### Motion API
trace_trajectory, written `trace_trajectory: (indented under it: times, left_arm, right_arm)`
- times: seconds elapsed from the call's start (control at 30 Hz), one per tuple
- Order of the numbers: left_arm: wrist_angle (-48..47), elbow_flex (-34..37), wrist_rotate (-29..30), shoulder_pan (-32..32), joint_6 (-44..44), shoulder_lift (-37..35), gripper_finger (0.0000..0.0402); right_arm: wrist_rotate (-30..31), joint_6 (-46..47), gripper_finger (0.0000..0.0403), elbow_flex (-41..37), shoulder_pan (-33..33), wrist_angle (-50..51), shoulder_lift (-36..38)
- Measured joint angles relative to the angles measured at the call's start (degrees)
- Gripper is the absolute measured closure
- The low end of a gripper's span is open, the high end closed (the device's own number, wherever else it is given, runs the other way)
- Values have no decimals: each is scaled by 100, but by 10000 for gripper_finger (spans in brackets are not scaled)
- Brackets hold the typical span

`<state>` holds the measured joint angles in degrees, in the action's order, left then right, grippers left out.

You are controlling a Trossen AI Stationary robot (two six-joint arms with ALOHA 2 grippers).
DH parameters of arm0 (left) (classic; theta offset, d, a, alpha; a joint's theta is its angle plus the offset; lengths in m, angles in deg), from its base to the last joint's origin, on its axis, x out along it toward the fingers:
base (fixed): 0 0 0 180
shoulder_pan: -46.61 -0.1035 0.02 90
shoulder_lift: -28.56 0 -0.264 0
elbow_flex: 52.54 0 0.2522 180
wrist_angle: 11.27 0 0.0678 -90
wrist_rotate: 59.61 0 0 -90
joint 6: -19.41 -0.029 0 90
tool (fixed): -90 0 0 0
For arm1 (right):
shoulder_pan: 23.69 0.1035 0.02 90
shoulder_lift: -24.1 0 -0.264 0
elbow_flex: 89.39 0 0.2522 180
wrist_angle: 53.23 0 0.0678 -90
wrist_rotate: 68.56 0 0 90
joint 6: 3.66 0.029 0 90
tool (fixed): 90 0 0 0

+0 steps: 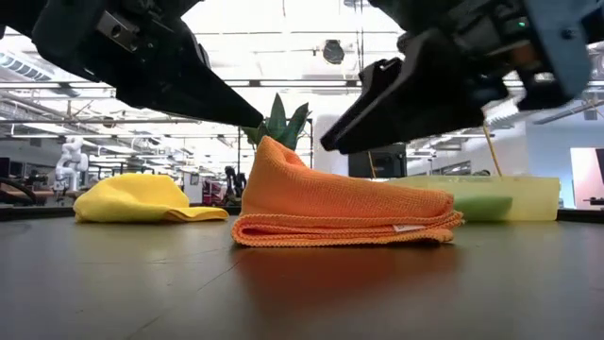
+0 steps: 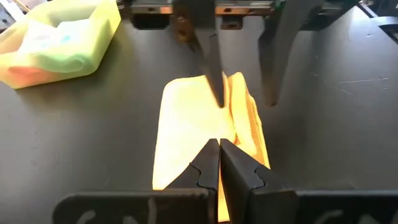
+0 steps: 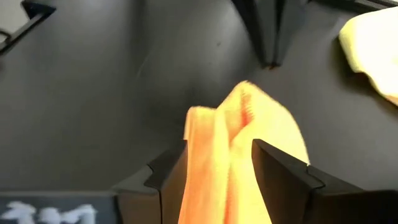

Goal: Fold microfiber towels
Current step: Fold the orange microfiber cloth

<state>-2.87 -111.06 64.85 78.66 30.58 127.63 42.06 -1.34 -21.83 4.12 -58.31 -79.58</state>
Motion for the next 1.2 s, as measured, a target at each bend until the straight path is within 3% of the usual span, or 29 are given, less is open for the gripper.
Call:
trace_trajectory:
  times: [0.3, 0.43, 0.63, 0.8, 0.93, 1.2]
  left_arm:
    - [-8, 0, -9, 0, 6, 0, 385]
    - [-4, 0, -9, 0, 1, 0, 385]
    - [23, 0, -27, 0, -74, 6, 385]
    - [292, 0, -666, -64, -654, 9, 380]
    - [474, 0, -1116, -193, -1078, 9, 345]
    - [500, -2, -1586, -493, -1249, 121, 216]
  right_arm:
    - [40, 162, 223, 0, 309, 366, 111]
    - [355, 444, 208, 2, 307, 769, 234]
    - [322, 681, 196, -92, 128, 1046, 236]
    - [309, 759, 216, -313, 27, 977, 232]
    - [36, 871, 249, -407, -9, 961, 229]
    - [-284, 698, 320, -407, 0, 896, 232]
